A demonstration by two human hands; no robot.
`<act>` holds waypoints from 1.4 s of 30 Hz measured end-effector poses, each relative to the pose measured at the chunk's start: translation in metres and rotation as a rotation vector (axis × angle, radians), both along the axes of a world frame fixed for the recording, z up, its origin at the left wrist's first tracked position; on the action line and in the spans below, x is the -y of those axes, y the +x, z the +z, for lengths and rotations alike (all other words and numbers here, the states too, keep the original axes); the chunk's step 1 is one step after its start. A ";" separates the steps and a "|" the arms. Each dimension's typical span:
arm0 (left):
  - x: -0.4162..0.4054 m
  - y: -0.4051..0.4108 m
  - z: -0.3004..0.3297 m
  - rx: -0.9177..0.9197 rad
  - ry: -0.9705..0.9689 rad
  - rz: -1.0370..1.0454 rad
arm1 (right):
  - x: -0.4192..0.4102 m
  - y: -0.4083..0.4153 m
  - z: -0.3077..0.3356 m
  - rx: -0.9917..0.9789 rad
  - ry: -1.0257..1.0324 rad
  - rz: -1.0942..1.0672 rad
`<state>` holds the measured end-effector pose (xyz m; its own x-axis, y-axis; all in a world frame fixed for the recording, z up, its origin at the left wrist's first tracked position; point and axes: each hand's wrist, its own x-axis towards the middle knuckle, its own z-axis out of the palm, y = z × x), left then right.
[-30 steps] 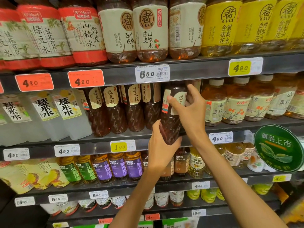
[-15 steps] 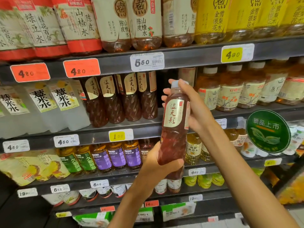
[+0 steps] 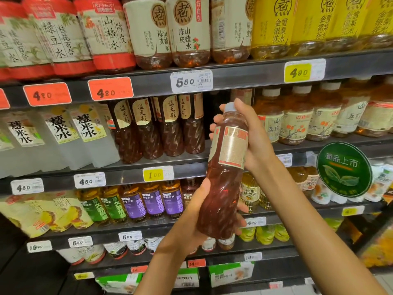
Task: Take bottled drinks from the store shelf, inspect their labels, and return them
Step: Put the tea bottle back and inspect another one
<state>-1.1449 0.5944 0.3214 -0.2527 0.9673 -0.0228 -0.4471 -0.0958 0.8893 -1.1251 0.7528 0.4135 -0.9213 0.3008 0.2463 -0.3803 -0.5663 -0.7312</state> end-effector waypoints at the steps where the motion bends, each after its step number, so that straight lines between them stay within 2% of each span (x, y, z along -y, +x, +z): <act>1: -0.002 -0.002 0.003 -0.060 -0.054 0.072 | 0.000 0.001 0.001 0.013 0.057 -0.063; 3: -0.006 -0.003 0.009 -0.021 -0.153 0.191 | 0.000 0.002 0.005 0.056 0.220 -0.221; 5: -0.009 -0.002 0.011 0.047 -0.148 0.229 | 0.003 0.002 0.009 0.074 0.323 -0.279; 8: -0.006 0.001 0.008 0.148 -0.039 0.175 | 0.006 0.005 0.011 0.034 0.202 -0.087; 11: 0.000 0.009 0.008 0.285 0.006 -0.065 | 0.007 0.008 0.011 -0.038 0.015 0.165; 14: -0.004 0.010 0.011 0.227 -0.027 -0.121 | 0.012 0.008 0.014 -0.092 -0.039 0.318; 16: -0.004 0.003 0.009 0.172 -0.083 0.010 | 0.015 0.008 0.018 -0.116 0.005 0.287; 20: 0.003 -0.009 0.009 -0.127 -0.130 0.304 | 0.013 0.009 0.019 -0.028 0.125 -0.036; 23: 0.005 -0.006 0.014 -0.246 -0.192 0.430 | 0.012 0.009 0.018 0.046 0.194 -0.183; 26: 0.007 0.000 0.017 -0.113 -0.092 0.357 | 0.011 0.009 0.021 0.043 0.226 -0.150; 30: 0.009 0.012 0.026 0.138 0.008 0.048 | 0.012 0.009 0.028 -0.095 0.089 0.128; 32: 0.009 0.014 0.027 0.169 0.014 -0.060 | 0.011 0.007 0.027 -0.152 0.020 0.236; 34: 0.008 0.015 0.026 0.198 0.033 -0.133 | 0.010 0.005 0.024 -0.142 0.024 0.252; 38: 0.003 0.014 0.018 0.143 0.019 -0.091 | 0.010 0.004 0.021 -0.085 0.077 0.169; 42: -0.001 0.000 0.016 0.010 -0.113 0.169 | 0.009 0.004 0.022 -0.012 0.207 -0.041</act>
<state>-1.1444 0.5952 0.3377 -0.4106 0.9022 -0.1321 -0.4422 -0.0703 0.8942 -1.1213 0.7440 0.4355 -0.9059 0.2798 0.3180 -0.4097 -0.3883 -0.8254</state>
